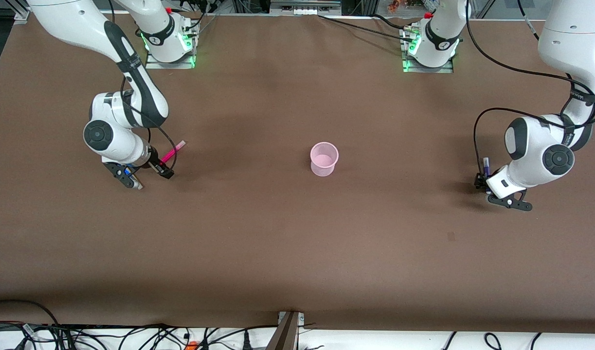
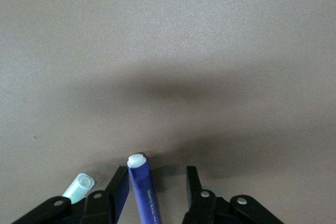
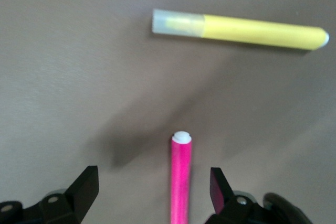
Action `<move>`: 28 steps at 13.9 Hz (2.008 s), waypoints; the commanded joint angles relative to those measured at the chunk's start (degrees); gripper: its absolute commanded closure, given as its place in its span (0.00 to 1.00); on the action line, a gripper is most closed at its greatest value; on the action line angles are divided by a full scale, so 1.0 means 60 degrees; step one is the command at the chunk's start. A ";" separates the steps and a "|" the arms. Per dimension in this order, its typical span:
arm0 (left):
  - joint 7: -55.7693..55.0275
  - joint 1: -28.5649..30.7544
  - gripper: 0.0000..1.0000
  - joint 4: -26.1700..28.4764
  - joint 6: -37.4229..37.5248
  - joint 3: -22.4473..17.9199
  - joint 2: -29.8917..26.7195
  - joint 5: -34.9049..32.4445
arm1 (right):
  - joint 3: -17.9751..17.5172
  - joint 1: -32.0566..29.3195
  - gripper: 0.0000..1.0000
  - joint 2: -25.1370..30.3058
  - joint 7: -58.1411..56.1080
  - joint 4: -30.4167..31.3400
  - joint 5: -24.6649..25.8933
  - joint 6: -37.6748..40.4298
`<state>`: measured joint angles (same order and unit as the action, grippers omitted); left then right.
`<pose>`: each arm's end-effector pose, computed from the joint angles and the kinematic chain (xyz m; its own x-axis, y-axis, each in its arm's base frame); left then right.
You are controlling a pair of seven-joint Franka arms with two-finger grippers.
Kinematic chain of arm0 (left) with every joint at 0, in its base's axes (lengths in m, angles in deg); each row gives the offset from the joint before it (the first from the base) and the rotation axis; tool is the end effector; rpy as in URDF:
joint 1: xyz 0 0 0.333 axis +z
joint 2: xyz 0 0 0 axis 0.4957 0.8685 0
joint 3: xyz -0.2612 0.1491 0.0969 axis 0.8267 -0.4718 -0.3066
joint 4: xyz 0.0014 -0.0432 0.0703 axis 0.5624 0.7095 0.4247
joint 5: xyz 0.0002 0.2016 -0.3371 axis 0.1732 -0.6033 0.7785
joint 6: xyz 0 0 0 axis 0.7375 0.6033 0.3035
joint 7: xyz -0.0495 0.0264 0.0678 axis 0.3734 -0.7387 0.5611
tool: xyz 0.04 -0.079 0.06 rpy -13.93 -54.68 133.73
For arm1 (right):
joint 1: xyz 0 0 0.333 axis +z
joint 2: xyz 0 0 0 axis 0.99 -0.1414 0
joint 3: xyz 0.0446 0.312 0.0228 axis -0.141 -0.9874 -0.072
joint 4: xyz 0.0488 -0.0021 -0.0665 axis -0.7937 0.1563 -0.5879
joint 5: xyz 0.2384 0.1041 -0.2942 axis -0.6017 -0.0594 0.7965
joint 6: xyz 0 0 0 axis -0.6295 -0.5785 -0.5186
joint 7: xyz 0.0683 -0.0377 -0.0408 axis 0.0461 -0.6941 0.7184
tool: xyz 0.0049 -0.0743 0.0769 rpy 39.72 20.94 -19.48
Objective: Organize pens into pink holder with both arms
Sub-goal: 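Grasp the pink marker with the right gripper while the left gripper grasps the blue marker, then lift both markers and carry them toward the pink cup with both grippers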
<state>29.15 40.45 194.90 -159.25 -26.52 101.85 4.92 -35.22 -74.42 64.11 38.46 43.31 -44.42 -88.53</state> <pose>0.5818 0.1106 0.1826 0.9666 -0.2301 -0.1132 -0.2373 -0.9699 -0.0553 0.5264 0.0603 0.1865 0.7293 -0.6795 -0.0801 -0.6721 -0.7334 0.1021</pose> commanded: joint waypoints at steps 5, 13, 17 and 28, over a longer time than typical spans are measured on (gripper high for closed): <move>0.0203 0.0306 0.54 -0.0156 -0.0042 0.0033 0.0133 -0.0139 | -0.0061 -0.0041 0.20 0.0505 0.0580 0.0885 0.0029 -0.0610; 0.0189 0.0350 0.81 -0.0258 -0.0130 0.0034 0.0528 -0.0139 | 0.0027 -0.0070 0.40 0.0520 0.0580 0.1016 0.0029 -0.1033; 0.0203 0.0365 0.91 -0.0273 -0.0291 0.0034 0.0630 -0.0139 | 0.0027 -0.0071 0.41 0.0579 0.0580 0.1325 0.0029 -0.1547; 0.1404 0.0438 1.00 -0.0827 0.2469 0.1392 -0.1300 0.0051 | 0.0041 -0.0071 1.00 0.0884 0.0566 0.1296 0.0029 -0.1401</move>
<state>35.60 42.66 191.39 -153.16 -22.28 99.80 4.93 -34.79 -74.49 66.17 41.28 49.51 -44.44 -96.95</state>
